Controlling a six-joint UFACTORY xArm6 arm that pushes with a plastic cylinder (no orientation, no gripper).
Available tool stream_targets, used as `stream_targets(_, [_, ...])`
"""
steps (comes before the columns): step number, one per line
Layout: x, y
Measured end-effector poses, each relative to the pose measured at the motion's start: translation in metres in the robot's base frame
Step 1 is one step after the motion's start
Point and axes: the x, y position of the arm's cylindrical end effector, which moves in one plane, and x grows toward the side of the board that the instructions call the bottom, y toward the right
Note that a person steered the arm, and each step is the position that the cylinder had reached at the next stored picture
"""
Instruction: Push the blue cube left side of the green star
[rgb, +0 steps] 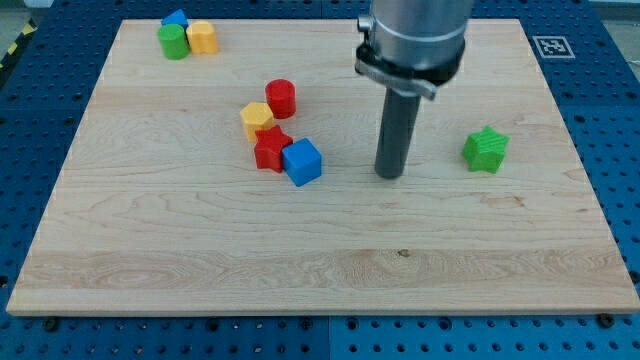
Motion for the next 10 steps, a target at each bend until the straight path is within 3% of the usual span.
stream_targets(1, [0.046,-0.008])
stream_targets(2, [0.063,-0.055])
stream_targets(4, [0.036,-0.166])
stream_targets(5, [0.022,-0.176])
stream_targets(10, [-0.022,-0.084])
